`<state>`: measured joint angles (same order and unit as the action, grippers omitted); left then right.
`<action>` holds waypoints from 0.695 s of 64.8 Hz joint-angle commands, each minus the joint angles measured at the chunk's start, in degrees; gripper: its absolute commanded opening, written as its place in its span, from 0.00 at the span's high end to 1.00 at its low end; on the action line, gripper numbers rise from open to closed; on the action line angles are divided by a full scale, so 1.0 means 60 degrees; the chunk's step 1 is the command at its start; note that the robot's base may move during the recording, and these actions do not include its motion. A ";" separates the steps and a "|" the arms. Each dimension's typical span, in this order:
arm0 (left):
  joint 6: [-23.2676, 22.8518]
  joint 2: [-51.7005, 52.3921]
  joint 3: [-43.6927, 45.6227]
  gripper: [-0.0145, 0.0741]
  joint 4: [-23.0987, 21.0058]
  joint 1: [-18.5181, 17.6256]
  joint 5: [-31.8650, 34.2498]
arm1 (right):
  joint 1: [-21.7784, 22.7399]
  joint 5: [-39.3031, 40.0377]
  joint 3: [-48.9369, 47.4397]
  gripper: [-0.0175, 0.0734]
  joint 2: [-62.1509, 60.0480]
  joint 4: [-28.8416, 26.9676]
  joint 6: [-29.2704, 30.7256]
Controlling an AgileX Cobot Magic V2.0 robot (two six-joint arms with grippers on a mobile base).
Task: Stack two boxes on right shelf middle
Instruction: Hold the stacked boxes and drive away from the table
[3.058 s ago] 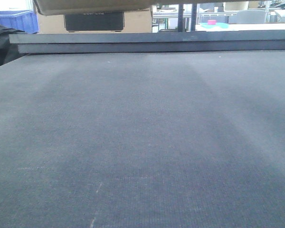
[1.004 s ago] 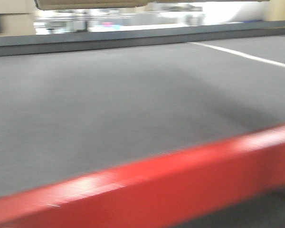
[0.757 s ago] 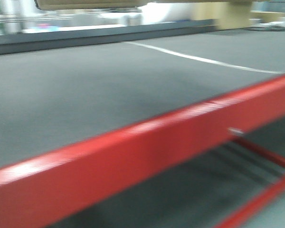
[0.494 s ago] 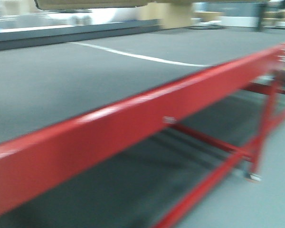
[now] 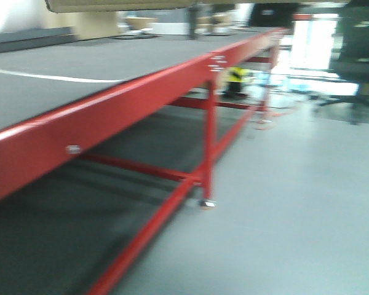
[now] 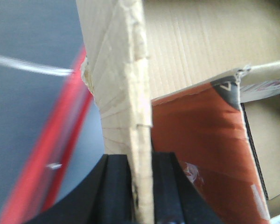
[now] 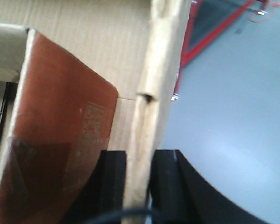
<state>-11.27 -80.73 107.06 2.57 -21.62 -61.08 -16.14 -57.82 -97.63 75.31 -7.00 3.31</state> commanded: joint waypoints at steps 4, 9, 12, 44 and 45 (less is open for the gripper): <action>0.0091 0.0158 0.0134 0.96 -0.0289 -0.0072 0.0648 | 0.0079 0.0272 -0.0097 0.98 -0.0081 0.0063 0.0040; 0.0091 0.0158 0.0134 0.96 -0.0289 -0.0072 0.0648 | 0.0079 0.0272 -0.0097 0.98 -0.0081 0.0063 0.0040; 0.0091 0.0158 0.0134 0.96 -0.0289 -0.0072 0.0648 | 0.0079 0.0272 -0.0097 0.98 -0.0081 0.0063 0.0040; 0.0091 0.0158 0.0134 0.96 -0.0289 -0.0072 0.0648 | 0.0079 0.0272 -0.0097 0.98 -0.0081 0.0063 0.0040; 0.0091 0.0158 0.0134 0.96 -0.0289 -0.0072 0.0648 | 0.0079 0.0272 -0.0097 0.98 -0.0081 0.0063 0.0040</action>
<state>-11.27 -80.73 107.06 2.57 -21.62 -61.08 -16.14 -57.82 -97.63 75.31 -7.00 3.31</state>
